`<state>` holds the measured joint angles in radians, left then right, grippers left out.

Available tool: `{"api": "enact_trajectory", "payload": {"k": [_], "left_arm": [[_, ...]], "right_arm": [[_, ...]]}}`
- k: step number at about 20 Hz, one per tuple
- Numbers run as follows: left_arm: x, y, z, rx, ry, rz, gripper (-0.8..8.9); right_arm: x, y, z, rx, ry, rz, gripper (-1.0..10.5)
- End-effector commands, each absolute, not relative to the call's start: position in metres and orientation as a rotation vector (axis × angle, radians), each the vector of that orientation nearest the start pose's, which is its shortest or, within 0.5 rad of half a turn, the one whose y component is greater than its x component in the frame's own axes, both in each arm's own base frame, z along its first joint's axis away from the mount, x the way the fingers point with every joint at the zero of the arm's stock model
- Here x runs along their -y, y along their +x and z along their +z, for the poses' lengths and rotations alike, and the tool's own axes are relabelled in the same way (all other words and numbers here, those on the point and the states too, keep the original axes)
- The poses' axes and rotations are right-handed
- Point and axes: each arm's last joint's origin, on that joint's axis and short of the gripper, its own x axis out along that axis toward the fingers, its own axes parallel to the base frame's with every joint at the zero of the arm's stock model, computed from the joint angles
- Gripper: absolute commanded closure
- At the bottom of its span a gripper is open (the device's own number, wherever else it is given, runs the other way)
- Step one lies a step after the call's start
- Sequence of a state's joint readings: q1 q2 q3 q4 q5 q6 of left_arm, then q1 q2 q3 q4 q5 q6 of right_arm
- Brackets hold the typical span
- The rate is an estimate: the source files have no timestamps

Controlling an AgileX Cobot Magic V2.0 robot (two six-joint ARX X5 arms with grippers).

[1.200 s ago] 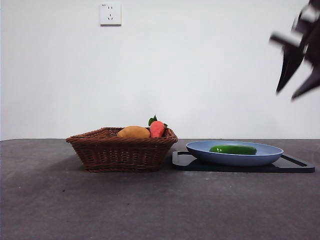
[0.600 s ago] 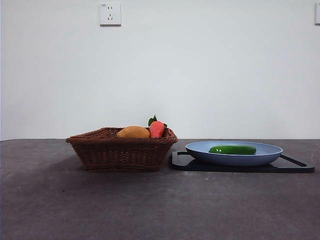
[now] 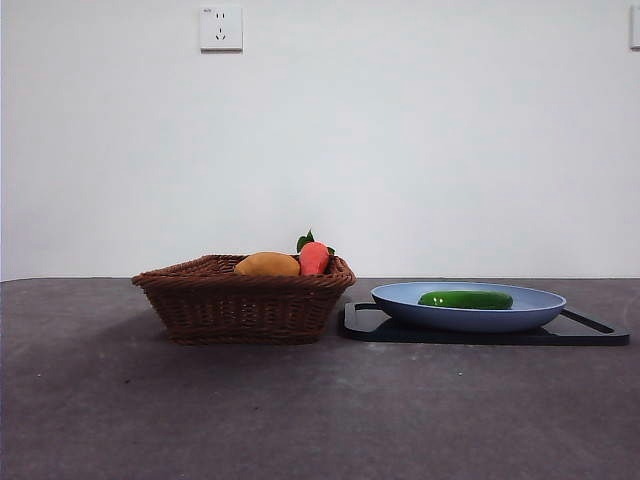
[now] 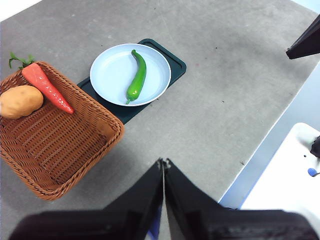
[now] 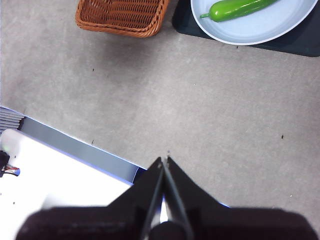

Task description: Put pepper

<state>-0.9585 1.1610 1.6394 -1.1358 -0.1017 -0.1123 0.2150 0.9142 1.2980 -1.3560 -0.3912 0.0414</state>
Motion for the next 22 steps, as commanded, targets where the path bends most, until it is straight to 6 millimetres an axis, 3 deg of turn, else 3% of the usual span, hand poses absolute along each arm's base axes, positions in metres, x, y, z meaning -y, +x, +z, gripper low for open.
{"api": "enact_trajectory", "payload": {"k": [1, 7, 9, 13, 17, 20, 22], "left_arm": [[0.149, 0.106, 0.456, -0.606, 0.240, -0.802, 8.06], [0.149, 0.107, 0.457, -0.597, 0.239, -0.805, 8.06], [0.145, 0.111, 0.458, -0.533, 0.346, -0.752, 8.05], [0.105, 0.124, 0.487, -0.274, 0.294, -0.523, 8.05], [0.053, 0.118, 0.514, -0.043, 0.229, -0.393, 8.05], [0.023, 0.102, 0.512, 0.053, 0.207, -0.243, 8.06], [0.011, 0.091, 0.495, 0.117, 0.206, -0.125, 8.05]], "right_arm": [[-0.036, 0.111, 0.385, -0.999, 0.131, 0.533, 9.4], [-0.036, 0.111, 0.385, -0.999, 0.131, 0.533, 9.4], [-0.036, 0.111, 0.385, -0.999, 0.131, 0.533, 9.4], [-0.036, 0.111, 0.385, -0.999, 0.131, 0.533, 9.4], [-0.036, 0.112, 0.385, -1.000, 0.131, 0.533, 9.4], [-0.036, 0.112, 0.385, -1.000, 0.131, 0.533, 9.4], [-0.036, 0.112, 0.385, -1.001, 0.131, 0.533, 9.4]]}}
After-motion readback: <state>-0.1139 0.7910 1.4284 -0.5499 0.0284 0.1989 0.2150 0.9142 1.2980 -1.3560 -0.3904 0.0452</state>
